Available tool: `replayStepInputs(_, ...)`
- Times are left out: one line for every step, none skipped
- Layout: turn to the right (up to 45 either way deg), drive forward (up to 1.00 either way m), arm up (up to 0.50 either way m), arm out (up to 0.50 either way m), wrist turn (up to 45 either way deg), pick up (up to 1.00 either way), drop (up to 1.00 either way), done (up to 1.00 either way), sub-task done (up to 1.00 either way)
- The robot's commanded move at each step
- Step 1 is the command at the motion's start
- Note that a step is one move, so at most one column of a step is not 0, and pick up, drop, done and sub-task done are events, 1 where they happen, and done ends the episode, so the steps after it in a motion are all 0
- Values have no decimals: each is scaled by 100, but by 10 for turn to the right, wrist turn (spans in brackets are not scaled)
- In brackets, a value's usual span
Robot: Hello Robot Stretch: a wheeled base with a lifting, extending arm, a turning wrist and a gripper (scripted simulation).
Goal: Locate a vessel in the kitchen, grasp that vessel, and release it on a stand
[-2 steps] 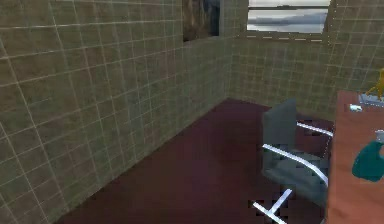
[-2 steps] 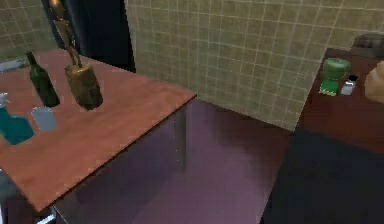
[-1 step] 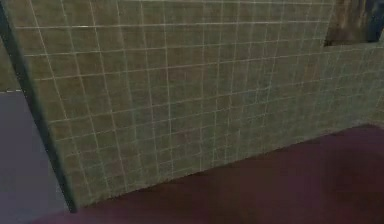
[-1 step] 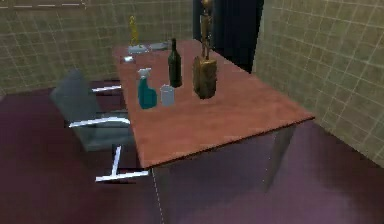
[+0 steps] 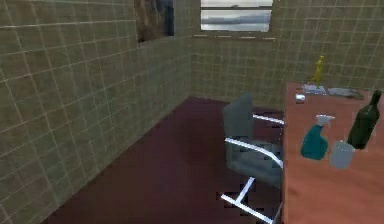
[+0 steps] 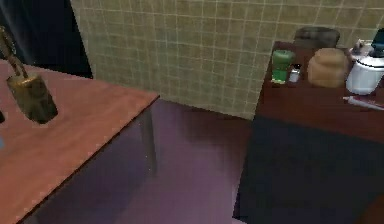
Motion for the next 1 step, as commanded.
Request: replayStepInputs(450,0,0,0,0,0,0,0,0)
